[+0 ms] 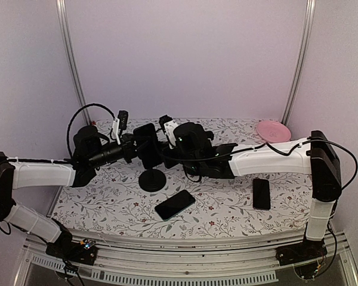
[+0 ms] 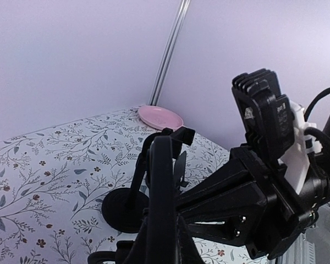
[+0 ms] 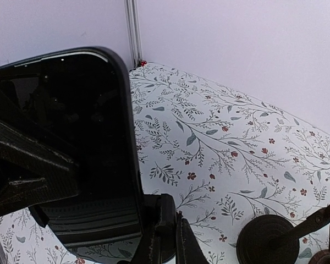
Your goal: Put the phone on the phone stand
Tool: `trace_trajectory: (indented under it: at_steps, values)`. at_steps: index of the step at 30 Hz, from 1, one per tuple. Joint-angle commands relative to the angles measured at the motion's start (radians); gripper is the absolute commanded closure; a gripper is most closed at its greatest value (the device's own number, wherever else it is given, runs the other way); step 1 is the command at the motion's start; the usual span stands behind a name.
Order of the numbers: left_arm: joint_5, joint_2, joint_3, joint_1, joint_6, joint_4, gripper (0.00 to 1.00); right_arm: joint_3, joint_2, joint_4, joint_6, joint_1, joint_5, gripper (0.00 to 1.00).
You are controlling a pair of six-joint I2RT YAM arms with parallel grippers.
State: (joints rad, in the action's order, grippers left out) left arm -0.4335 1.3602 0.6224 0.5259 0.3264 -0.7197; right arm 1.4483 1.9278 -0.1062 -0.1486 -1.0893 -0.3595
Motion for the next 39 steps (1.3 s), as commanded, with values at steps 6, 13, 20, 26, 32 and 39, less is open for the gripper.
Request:
trace_trajectory:
  at_steps: [6, 13, 20, 26, 32, 39]
  values:
    - [0.258, 0.030, -0.001, -0.024, -0.053, -0.009, 1.00, 0.030, -0.023, 0.056, -0.042, -0.017, 0.142, 0.98]
    - [0.298, 0.039, -0.028, -0.009, -0.052, -0.060, 1.00, 0.035, -0.025, 0.064, -0.064, -0.017, 0.213, 0.97]
    - [0.297, 0.054, -0.029, -0.007, -0.056, -0.066, 1.00, 0.018, -0.044, 0.064, -0.072, -0.016, 0.253, 0.78]
    - [0.287, 0.055, -0.020, -0.007, -0.056, -0.052, 1.00, 0.002, -0.069, 0.068, -0.075, -0.017, 0.268, 0.70]
    - [0.291, 0.068, -0.006, -0.007, -0.050, -0.036, 1.00, -0.038, -0.106, 0.052, -0.077, -0.016, 0.276, 0.68]
    - [0.314, 0.075, 0.013, -0.011, -0.059, 0.004, 1.00, -0.083, -0.146, 0.014, -0.047, -0.018, 0.348, 0.68]
